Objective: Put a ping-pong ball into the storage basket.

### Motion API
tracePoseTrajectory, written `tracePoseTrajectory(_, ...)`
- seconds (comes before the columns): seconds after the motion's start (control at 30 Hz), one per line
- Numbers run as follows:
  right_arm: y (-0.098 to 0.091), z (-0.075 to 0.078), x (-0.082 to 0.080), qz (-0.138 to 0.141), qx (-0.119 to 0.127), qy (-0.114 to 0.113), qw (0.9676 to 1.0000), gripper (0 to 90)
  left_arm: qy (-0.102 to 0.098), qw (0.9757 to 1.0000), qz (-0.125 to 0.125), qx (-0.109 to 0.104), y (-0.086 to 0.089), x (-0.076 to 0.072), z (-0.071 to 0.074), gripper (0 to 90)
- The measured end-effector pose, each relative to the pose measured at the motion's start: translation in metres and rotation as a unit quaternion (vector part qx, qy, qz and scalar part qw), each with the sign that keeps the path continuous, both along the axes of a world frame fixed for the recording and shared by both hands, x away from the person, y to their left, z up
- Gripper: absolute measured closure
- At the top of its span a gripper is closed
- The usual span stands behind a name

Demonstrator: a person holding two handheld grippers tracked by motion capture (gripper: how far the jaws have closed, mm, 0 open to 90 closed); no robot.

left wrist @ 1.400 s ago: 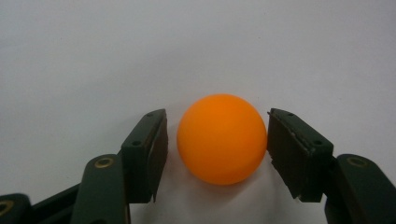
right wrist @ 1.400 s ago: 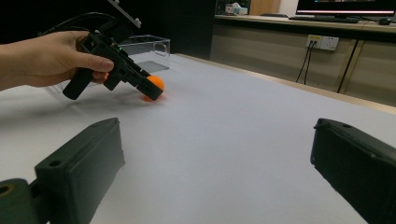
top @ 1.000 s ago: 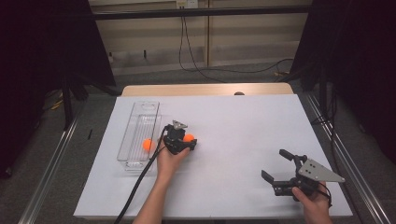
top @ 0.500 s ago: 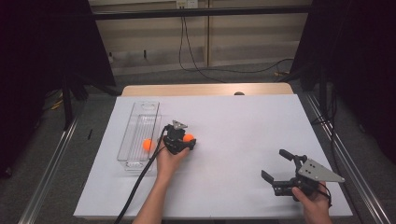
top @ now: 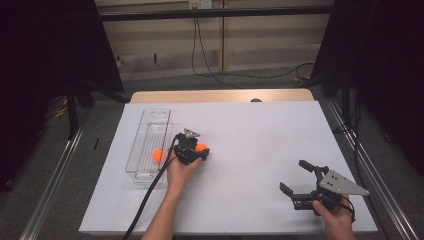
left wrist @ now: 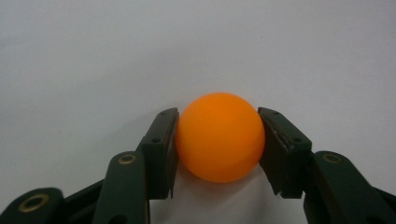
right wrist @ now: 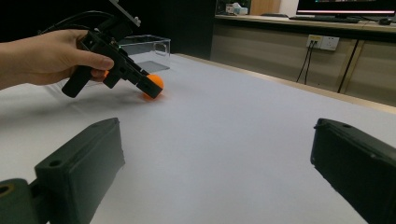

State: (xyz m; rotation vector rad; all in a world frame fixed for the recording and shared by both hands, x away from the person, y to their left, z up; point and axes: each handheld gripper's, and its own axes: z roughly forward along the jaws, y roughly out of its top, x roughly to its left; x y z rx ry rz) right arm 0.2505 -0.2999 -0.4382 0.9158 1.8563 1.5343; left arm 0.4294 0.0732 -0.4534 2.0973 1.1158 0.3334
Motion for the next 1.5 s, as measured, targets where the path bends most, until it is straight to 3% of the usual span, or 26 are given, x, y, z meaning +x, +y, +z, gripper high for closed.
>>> tracePoseTrajectory(1.5,0.0,0.0,0.0,0.001,0.001,-0.001,1.0,2.0,-0.007,0.9997,-0.004,-0.022,0.009,-0.009,0.028,50.8)
